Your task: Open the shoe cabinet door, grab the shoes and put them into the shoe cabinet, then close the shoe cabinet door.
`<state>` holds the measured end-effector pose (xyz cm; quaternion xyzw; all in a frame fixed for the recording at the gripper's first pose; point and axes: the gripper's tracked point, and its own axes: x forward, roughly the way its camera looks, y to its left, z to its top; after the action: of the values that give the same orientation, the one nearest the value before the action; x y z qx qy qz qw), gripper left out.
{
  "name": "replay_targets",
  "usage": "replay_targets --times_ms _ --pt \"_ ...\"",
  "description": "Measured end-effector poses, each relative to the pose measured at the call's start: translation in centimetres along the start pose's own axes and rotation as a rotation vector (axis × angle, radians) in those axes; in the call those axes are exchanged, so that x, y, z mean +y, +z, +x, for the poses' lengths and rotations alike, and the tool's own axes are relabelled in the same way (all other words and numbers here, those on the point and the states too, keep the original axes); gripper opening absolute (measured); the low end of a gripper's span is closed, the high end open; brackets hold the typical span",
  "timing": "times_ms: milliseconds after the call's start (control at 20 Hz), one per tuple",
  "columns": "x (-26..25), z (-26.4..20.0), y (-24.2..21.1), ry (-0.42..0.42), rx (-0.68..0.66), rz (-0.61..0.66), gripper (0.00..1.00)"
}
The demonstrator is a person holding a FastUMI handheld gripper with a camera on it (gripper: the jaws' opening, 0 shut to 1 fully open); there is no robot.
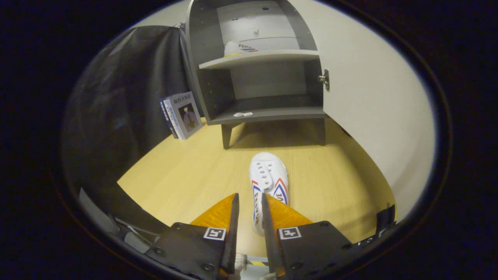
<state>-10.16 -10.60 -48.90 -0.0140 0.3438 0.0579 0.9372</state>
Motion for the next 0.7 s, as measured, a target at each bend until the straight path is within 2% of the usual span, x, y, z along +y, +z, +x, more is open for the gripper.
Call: replay_targets --times_ms 250,700 --pt "-0.6 3.1 -3.0 -0.017 0.085 0.011 0.35" --pt "0.1 8.4 -2.9 -0.055 0.088 0.012 0.32"
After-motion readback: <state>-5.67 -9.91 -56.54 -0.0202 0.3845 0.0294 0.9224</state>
